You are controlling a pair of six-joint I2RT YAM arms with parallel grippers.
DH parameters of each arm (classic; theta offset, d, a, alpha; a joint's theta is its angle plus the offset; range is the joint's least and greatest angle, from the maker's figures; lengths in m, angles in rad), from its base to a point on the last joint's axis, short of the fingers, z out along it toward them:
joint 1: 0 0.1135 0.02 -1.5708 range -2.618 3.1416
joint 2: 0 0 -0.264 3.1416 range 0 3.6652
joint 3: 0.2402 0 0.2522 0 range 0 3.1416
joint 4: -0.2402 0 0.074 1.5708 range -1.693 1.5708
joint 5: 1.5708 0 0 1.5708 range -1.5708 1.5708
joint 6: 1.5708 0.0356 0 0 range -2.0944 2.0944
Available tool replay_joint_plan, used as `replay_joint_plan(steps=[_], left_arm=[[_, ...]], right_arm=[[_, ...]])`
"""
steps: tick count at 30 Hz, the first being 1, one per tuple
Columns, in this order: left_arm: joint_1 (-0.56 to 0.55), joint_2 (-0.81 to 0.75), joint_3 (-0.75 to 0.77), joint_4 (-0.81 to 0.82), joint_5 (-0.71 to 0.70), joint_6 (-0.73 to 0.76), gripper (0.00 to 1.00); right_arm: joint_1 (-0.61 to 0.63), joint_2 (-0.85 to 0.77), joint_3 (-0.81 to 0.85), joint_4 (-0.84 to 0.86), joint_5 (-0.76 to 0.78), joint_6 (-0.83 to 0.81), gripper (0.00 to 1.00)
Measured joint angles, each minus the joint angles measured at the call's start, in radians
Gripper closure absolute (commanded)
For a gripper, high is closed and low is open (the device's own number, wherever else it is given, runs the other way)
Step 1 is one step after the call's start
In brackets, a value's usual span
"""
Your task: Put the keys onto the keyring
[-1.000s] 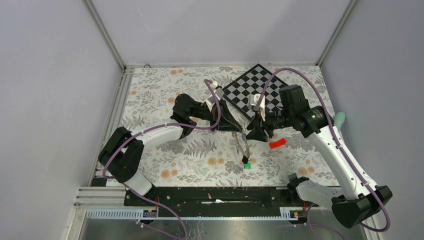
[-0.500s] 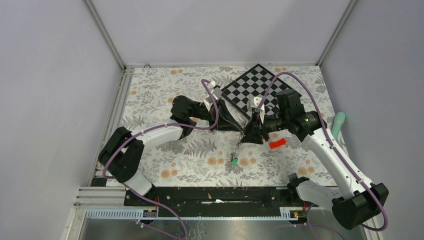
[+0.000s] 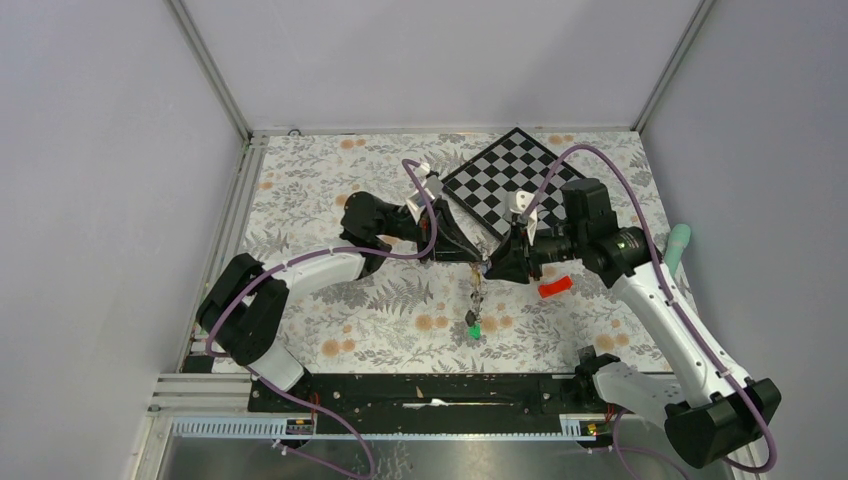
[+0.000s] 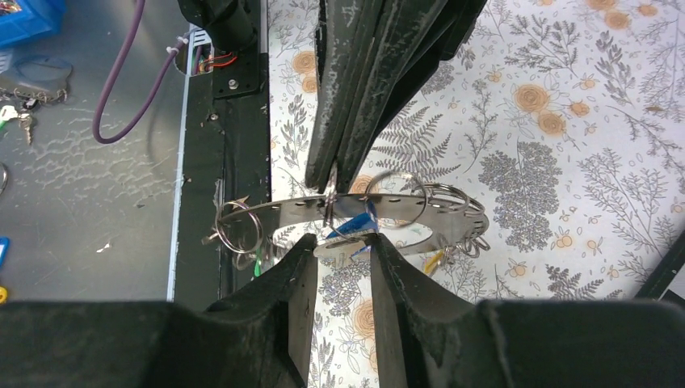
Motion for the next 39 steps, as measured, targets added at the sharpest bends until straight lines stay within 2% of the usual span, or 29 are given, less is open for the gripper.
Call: replay_joint_plan(steps=[6, 28, 39], left_arm=[[0.016, 0.000, -0.011, -0.002, 0.000, 0.003, 1.00], [0.025, 0.000, -0.021, -0.033, 0.007, 0.042, 1.00], [0.025, 0.000, -0.021, -0.163, 0.004, 0.143, 1.00]], right_arm=[[-0.007, -0.027, 0.000, -0.011, 0.016, -0.017, 1.00], [-0.011, -0.016, 0.018, -0.030, 0.105, -0.039, 1.00], [-0.011, -0.018, 0.074, -0.089, 0.154, -0.075, 1.00]])
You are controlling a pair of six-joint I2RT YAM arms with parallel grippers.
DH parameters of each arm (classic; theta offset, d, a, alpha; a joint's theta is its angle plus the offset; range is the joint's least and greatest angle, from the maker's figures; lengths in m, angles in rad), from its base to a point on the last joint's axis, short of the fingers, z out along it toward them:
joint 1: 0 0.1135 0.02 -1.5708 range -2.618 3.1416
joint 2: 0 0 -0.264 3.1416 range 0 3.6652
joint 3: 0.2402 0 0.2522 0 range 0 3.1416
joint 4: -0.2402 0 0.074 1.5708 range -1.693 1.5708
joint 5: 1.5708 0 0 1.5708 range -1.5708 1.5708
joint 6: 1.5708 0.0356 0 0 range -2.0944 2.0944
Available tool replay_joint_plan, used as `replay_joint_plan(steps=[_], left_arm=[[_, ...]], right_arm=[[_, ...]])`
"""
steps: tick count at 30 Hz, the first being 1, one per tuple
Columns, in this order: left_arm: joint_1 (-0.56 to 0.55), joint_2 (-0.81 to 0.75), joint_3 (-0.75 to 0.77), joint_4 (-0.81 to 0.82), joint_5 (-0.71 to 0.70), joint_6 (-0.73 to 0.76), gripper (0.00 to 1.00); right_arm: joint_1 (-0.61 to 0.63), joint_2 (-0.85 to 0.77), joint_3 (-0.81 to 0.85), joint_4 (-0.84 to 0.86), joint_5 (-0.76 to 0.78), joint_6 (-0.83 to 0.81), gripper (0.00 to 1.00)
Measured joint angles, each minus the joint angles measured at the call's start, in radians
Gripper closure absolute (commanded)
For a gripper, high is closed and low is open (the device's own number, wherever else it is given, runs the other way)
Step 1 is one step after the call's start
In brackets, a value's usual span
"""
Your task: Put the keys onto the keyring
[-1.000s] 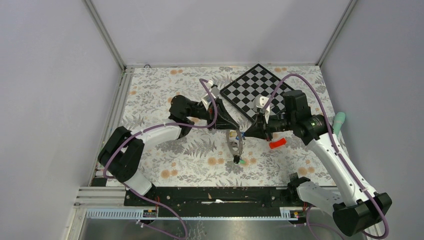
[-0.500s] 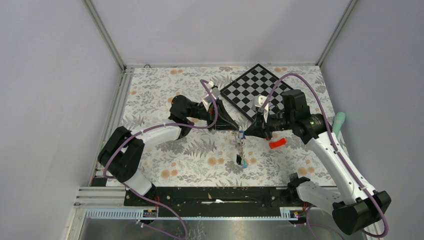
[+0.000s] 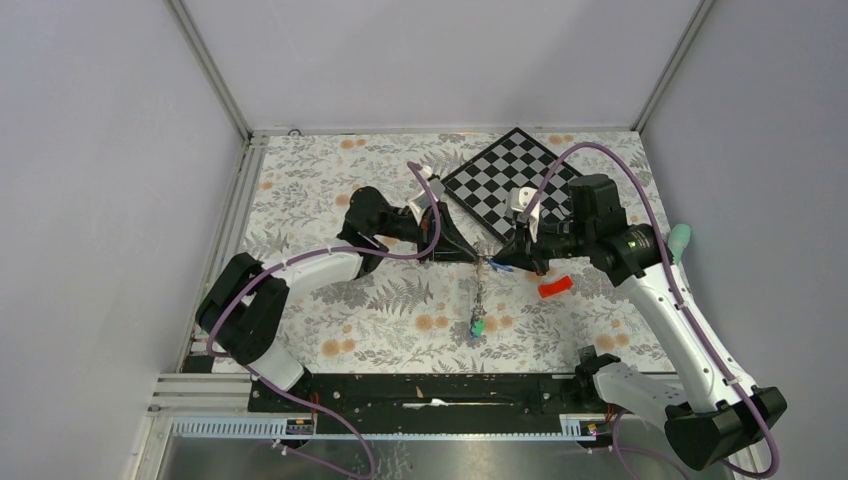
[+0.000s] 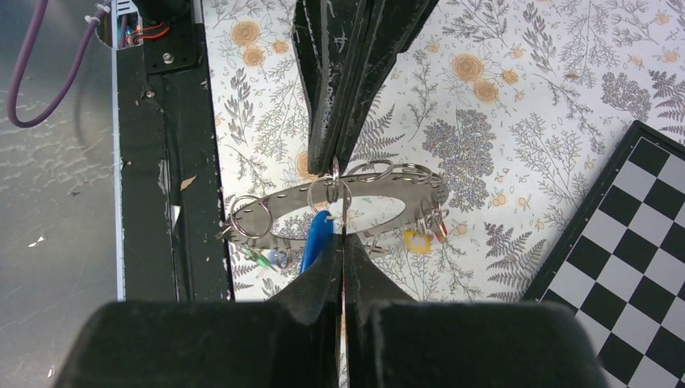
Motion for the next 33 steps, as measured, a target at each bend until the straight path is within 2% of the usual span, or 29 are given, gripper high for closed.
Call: replay_joint_plan(steps=[15, 25, 29, 33], left_arm=[[0.004, -0.001, 0.001, -0.102, 0.000, 0.079, 1.00], [0.004, -0.014, 0.013, -0.237, -0.003, 0.199, 1.00], [0.006, -0.033, 0.052, -0.434, -0.027, 0.356, 1.00], [0.006, -0.076, 0.117, -0.734, -0.080, 0.596, 1.00]], right_arm=[[0.000, 0.000, 0.029, -0.051, 0.032, -0.022, 1.00], [0.000, 0.012, 0.048, -0.055, 0.035, -0.022, 1.00], [0.000, 0.027, 0.048, -0.054, 0.056, -0.020, 1.00], [0.010, 0.053, 0.047, -0.037, 0.061, 0.000, 1.00]])
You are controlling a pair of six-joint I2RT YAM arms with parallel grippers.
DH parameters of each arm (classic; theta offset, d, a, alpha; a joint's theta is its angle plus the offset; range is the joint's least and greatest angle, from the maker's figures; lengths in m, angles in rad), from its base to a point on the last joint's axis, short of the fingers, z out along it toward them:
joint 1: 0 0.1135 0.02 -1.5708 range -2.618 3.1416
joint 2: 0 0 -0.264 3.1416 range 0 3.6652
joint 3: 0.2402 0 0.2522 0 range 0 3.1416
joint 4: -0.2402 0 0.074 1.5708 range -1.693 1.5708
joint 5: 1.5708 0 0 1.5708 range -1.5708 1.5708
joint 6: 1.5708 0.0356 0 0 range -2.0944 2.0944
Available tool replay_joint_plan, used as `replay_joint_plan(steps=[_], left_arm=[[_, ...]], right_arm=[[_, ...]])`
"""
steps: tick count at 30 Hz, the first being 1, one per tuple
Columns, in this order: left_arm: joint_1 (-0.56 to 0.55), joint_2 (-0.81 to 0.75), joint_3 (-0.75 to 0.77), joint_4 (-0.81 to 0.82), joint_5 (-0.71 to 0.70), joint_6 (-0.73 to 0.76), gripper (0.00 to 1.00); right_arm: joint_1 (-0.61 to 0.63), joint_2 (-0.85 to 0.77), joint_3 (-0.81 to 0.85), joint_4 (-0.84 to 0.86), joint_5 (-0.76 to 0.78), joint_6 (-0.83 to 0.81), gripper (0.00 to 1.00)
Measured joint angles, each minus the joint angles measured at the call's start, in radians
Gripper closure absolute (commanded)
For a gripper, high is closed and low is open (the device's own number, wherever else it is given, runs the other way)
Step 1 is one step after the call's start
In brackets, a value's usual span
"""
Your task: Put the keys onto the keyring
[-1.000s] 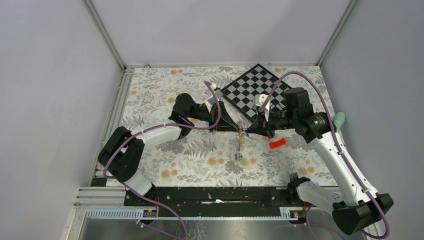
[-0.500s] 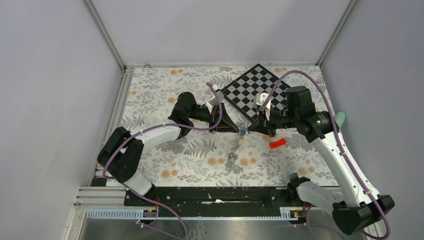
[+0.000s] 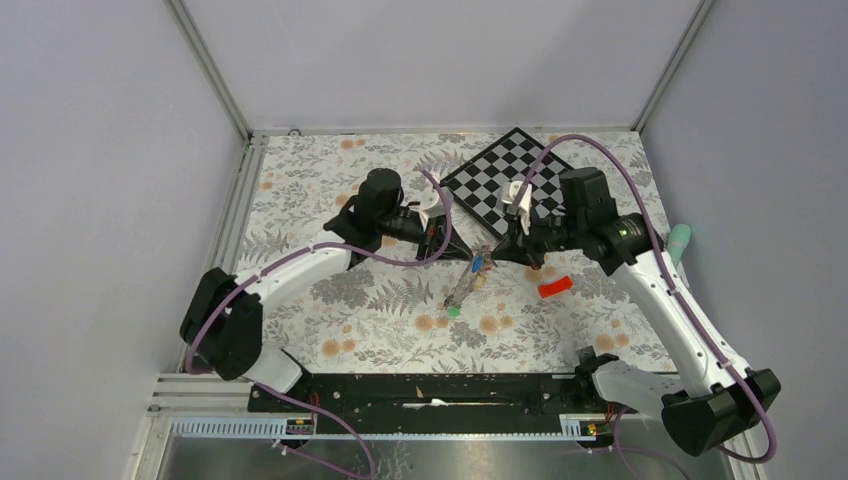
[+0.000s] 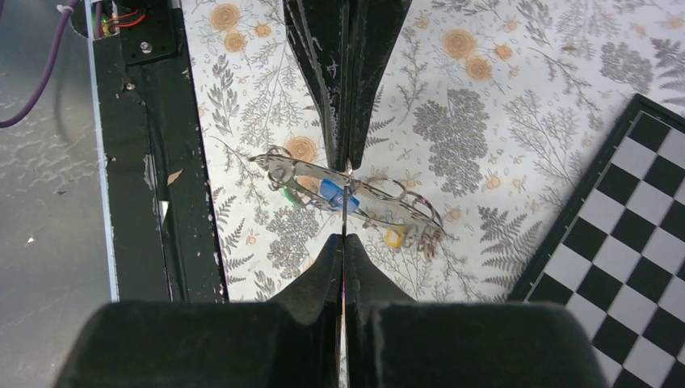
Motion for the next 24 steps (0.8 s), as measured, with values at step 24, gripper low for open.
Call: replay_joint_plan(steps=[24], left_arm=[[-0.123, -0.034, 0.071, -0.580, -0.349, 0.557, 1.00]], right_arm=[[0.058, -0.048, -0.237, 0.132, 0.127, -0.010, 1.00]])
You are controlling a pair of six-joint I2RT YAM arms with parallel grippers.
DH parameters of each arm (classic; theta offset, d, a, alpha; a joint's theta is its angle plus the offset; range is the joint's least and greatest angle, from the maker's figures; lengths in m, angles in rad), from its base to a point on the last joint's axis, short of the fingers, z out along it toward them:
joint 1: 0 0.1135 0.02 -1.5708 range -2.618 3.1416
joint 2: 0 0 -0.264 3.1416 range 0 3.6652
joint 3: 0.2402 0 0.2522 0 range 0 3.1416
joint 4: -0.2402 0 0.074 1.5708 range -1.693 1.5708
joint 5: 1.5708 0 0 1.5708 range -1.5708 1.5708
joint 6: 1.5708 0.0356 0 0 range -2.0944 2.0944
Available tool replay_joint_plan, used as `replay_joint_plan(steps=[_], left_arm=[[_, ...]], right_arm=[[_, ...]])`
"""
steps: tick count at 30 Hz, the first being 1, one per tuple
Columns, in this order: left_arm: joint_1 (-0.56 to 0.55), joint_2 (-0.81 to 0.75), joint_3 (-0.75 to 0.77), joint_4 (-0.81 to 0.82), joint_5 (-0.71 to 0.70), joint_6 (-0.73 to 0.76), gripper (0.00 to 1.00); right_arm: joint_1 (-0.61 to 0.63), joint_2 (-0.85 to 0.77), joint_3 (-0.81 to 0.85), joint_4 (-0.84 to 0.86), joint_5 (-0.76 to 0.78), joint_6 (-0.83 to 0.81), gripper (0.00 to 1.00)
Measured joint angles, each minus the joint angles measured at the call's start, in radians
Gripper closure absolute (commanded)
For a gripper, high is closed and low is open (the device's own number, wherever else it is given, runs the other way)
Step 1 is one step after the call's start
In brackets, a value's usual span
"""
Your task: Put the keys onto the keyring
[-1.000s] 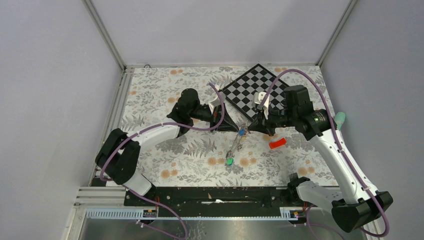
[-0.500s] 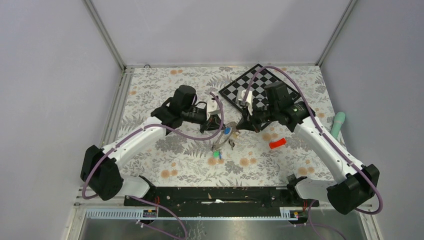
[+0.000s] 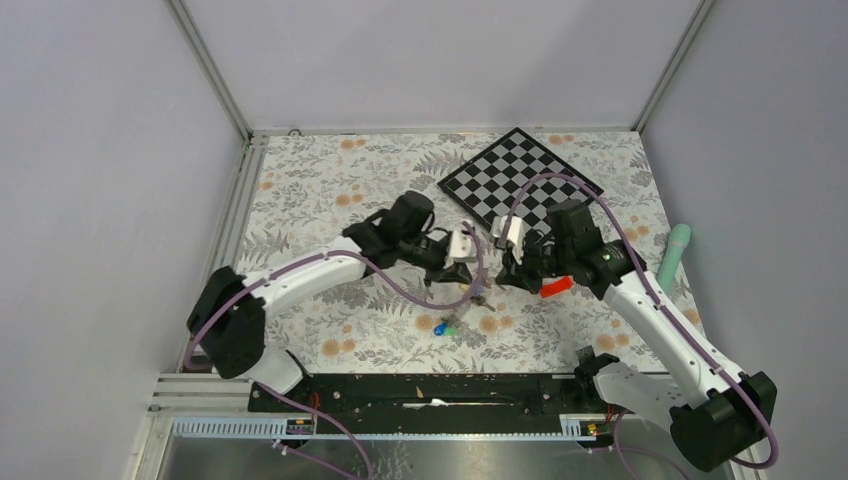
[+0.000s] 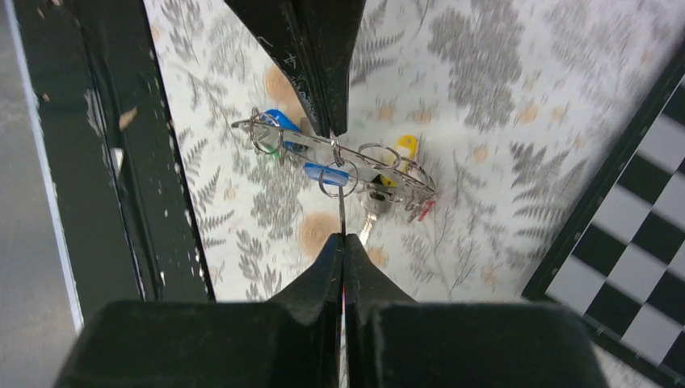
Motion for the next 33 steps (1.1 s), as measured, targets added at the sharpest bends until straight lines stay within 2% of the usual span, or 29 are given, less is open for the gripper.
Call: replay_joint_plan(steps=[5, 9, 15, 26, 33], left_arm=[[-0.078, 0.114, -0.004, 0.051, -0.023, 0.011, 1.00], [-0.122, 0.135, -0.022, 0.083, -0.057, 0.006, 0.88], [-0.145, 0.216, -0.126, 0.083, -0.087, -0.036, 0.77], [-0.132, 0.205, -0.183, 0.136, -0.118, -0.068, 0.65], [-0.035, 0.144, -0.212, 0.135, -0.120, -0.080, 0.56]], right_arm=[[-0.031, -0.051, -0.111, -0.068, 0.066, -0.060, 1.00], [-0.071, -0.092, -0.165, -0.124, 0.136, -0.101, 1.00], [-0.112, -0.139, -0.229, -0.202, 0.232, -0.137, 1.00], [-0.128, -0.141, -0.241, -0.248, 0.360, -0.204, 1.00], [-0.129, -0.035, -0.246, -0.232, 0.444, -0.227, 1.00]])
